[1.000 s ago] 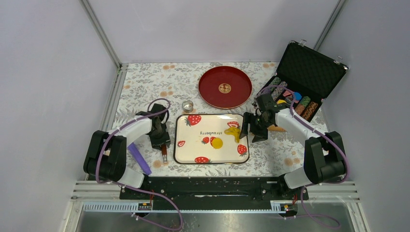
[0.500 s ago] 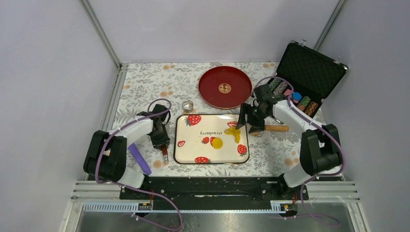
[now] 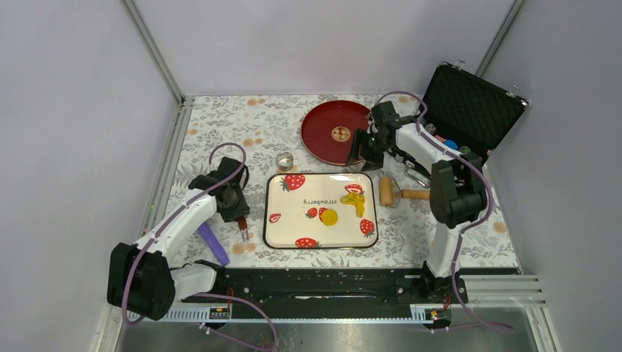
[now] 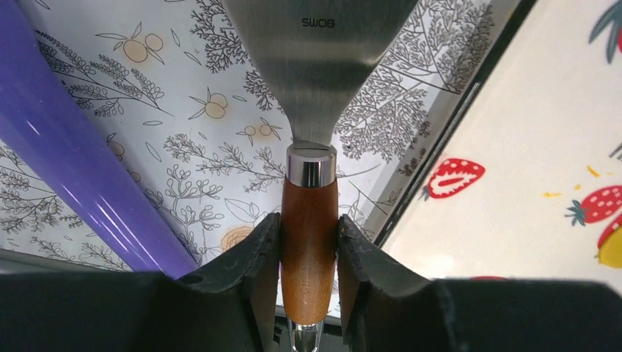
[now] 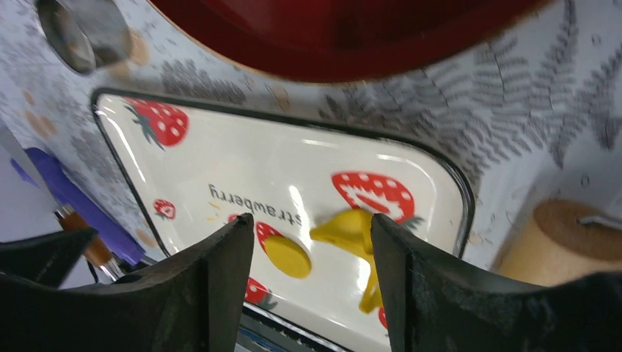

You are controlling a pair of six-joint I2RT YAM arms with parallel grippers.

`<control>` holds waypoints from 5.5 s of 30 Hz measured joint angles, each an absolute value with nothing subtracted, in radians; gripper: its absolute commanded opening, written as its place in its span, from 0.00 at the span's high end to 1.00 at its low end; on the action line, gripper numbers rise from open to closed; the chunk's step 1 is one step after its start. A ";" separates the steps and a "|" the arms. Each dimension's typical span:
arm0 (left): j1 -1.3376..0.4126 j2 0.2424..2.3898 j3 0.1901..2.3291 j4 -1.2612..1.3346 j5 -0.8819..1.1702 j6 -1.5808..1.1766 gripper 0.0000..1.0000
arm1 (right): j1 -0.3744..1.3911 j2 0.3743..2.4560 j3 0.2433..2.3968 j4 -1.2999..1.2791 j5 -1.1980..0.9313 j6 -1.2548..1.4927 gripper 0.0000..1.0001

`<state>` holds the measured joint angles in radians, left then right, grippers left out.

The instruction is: Roll out the dumpling wrappers from the dough

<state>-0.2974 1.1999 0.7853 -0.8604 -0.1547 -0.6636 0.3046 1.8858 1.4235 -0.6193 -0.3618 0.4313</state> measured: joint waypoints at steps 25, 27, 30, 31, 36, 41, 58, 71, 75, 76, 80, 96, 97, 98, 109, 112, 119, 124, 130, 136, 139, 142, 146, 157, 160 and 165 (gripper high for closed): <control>-0.308 1.059 0.775 -0.861 -0.027 -0.642 1.00 | 0.397 2.416 2.006 -0.773 -0.339 0.541 0.91; -0.310 1.057 0.775 -0.860 -0.025 -0.639 1.00 | 0.406 2.397 1.970 -0.761 -0.340 0.533 0.91; -0.313 1.047 0.775 -0.860 -0.021 -0.636 1.00 | 0.410 2.349 1.885 -0.741 -0.343 0.524 0.92; -0.314 1.042 0.775 -0.860 -0.021 -0.635 1.00 | 0.410 2.333 1.856 -0.730 -0.344 0.520 0.92; -0.319 1.006 0.775 -0.860 -0.010 -0.627 1.00 | 0.410 2.271 1.749 -0.696 -0.348 0.502 0.92; -0.327 0.971 0.775 -0.860 0.013 -0.617 1.00 | 0.412 2.230 1.677 -0.684 -0.360 0.478 0.93; -0.546 0.904 0.788 -0.868 0.031 -0.586 1.00 | 0.427 2.048 1.541 -0.698 -0.305 0.443 0.63; -0.892 0.896 0.801 -0.922 -0.070 -0.730 1.00 | 0.418 1.637 1.196 -0.694 -0.281 0.419 0.36; -0.985 0.897 0.790 -0.929 -0.093 -0.785 1.00 | 0.380 1.572 1.009 -0.677 -0.293 0.423 0.36; -1.012 0.901 0.784 -0.930 -0.095 -0.799 1.00 | 0.366 1.560 0.964 -0.673 -0.301 0.425 0.36; -1.103 0.932 0.756 -0.935 -0.103 -0.851 1.00 | 0.328 1.536 0.860 -0.664 -0.324 0.432 0.37; -1.279 1.214 0.742 -0.930 -0.106 -0.936 1.00 | 0.298 1.558 0.773 -0.533 -0.377 0.444 0.64; -1.279 1.228 0.742 -0.923 -0.105 -0.934 1.00 | 0.298 1.561 0.773 -0.532 -0.379 0.443 0.64; -1.280 1.242 0.743 -0.918 -0.102 -0.931 1.00 | 0.298 1.564 0.773 -0.531 -0.382 0.442 0.65; -1.283 1.358 0.809 -0.889 -0.074 -0.863 1.00 | 0.297 1.574 0.773 -0.523 -0.391 0.437 0.69; -1.285 1.364 0.820 -0.889 -0.066 -0.854 1.00 | 0.297 1.574 0.772 -0.520 -0.395 0.432 0.70; -1.302 1.364 0.825 -0.898 -0.047 -0.844 1.00 | 0.297 1.574 0.768 -0.514 -0.403 0.425 0.70; -1.324 1.364 0.848 -0.919 -0.041 -0.842 1.00 | 0.297 1.576 0.768 -0.513 -0.405 0.422 0.70; -1.332 1.406 0.876 -0.947 -0.034 -0.842 1.00 | 0.297 1.576 0.765 -0.511 -0.406 0.422 0.70; -1.332 1.464 0.931 -0.994 -0.033 -0.838 1.00 | 0.297 1.576 0.761 -0.507 -0.411 0.422 0.71; -1.332 1.487 0.945 -1.004 -0.028 -0.834 1.00 | 0.297 1.576 0.760 -0.505 -0.413 0.422 0.71; -1.332 1.497 0.952 -1.012 -0.025 -0.829 1.00 | 0.297 1.576 0.760 -0.505 -0.413 0.422 0.71; -1.332 1.513 0.976 -1.030 -0.024 -0.816 1.00 | 0.297 1.576 0.759 -0.505 -0.414 0.422 0.71; -1.307 1.585 1.022 -1.029 0.031 -0.760 1.00 | 0.296 1.576 0.754 -0.502 -0.424 0.422 0.71; -1.288 1.585 1.022 -1.029 0.047 -0.743 1.00 | 0.295 1.576 0.753 -0.502 -0.428 0.421 0.71; -1.266 1.588 1.024 -1.030 0.058 -0.719 1.00 | 0.295 1.577 0.752 -0.502 -0.432 0.421 0.71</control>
<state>-1.2655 1.5875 1.0245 -1.0302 0.0582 -0.7189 0.2955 1.5772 0.7517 -0.5022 -0.4324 0.4210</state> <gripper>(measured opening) 0.295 0.295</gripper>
